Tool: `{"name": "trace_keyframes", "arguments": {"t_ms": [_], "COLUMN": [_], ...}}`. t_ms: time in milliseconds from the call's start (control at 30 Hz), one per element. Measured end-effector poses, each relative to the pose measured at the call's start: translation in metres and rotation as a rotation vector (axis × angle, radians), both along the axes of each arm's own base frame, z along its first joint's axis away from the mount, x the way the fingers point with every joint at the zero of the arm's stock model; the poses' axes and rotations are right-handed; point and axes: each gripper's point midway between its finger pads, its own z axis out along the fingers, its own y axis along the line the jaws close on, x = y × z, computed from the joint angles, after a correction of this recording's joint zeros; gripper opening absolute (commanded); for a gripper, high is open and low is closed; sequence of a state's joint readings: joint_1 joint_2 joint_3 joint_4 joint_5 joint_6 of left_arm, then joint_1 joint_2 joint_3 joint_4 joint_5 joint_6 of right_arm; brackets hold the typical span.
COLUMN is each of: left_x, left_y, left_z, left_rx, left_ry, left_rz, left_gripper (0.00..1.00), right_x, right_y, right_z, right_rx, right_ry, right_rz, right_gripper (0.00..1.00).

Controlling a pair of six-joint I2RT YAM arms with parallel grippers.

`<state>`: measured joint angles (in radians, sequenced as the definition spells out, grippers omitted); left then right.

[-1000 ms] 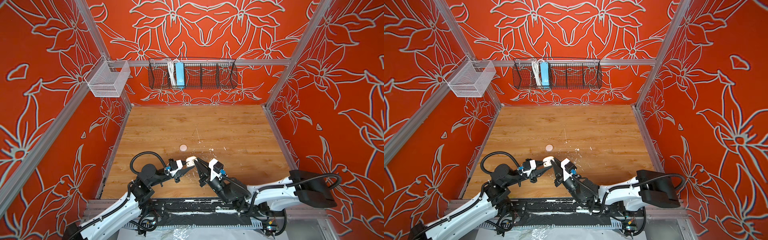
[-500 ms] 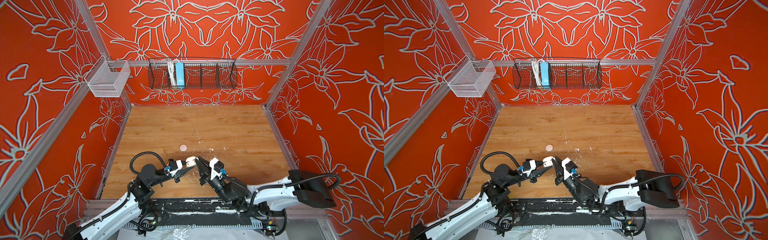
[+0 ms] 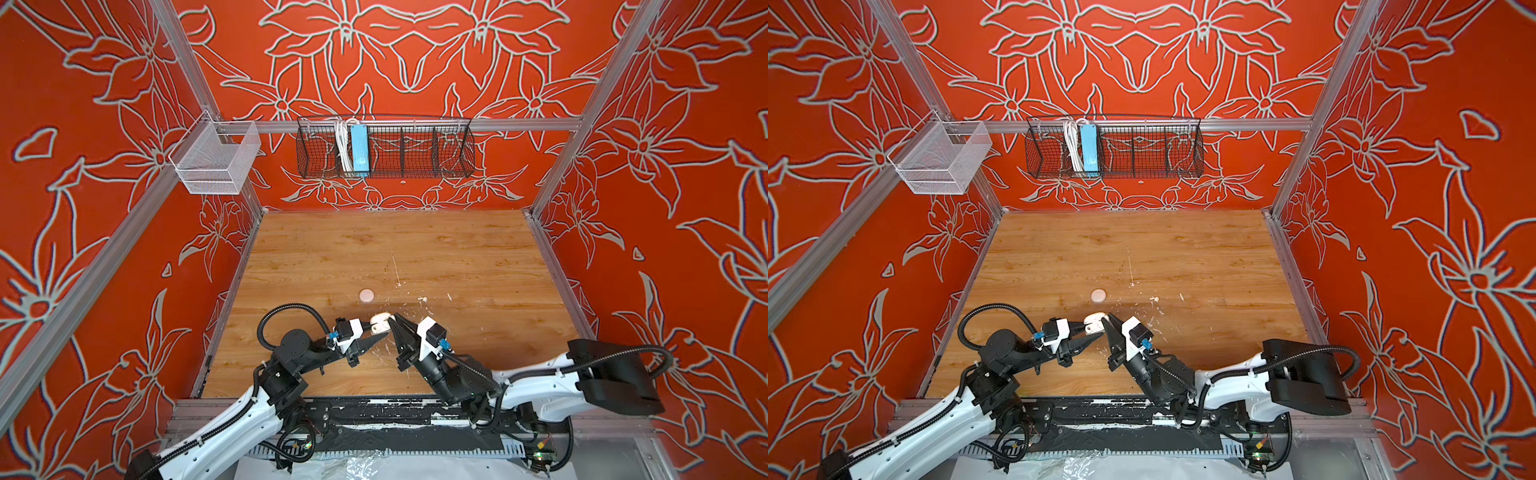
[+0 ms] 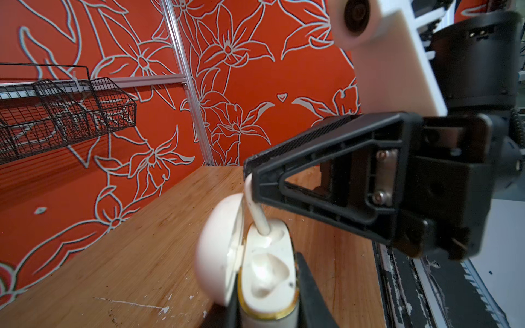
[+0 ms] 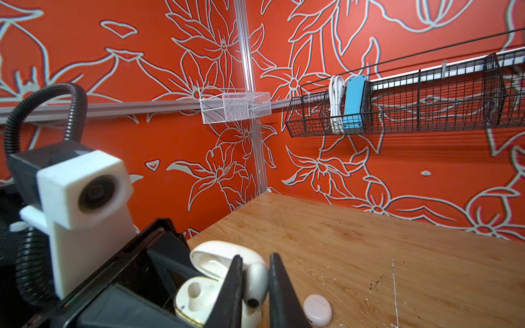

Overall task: Insert wireless bluetooth earbuds into charging case
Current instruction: Insert the wireless bluetooth earbud into the charging case.

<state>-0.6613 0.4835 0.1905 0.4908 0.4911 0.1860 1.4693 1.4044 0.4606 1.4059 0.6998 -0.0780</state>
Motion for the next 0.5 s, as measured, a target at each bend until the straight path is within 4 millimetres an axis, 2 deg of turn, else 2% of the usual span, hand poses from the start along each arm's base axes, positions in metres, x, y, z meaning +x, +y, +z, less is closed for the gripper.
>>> {"name": "trace_keyframes", "arguments": {"t_ms": [500], "left_x": [0.0015], "left_y": [0.0021], "left_z": [-0.0050], "left_rx": [0.007], "left_ry": [0.028], "left_rz": [0.016], "left_gripper": [0.00], "right_x": [0.0024], "right_y": [-0.0011], "right_z": [-0.0089], "right_rx": [-0.011], "right_ry": [-0.009], "right_rz": [-0.004], "right_gripper": [0.00]}}
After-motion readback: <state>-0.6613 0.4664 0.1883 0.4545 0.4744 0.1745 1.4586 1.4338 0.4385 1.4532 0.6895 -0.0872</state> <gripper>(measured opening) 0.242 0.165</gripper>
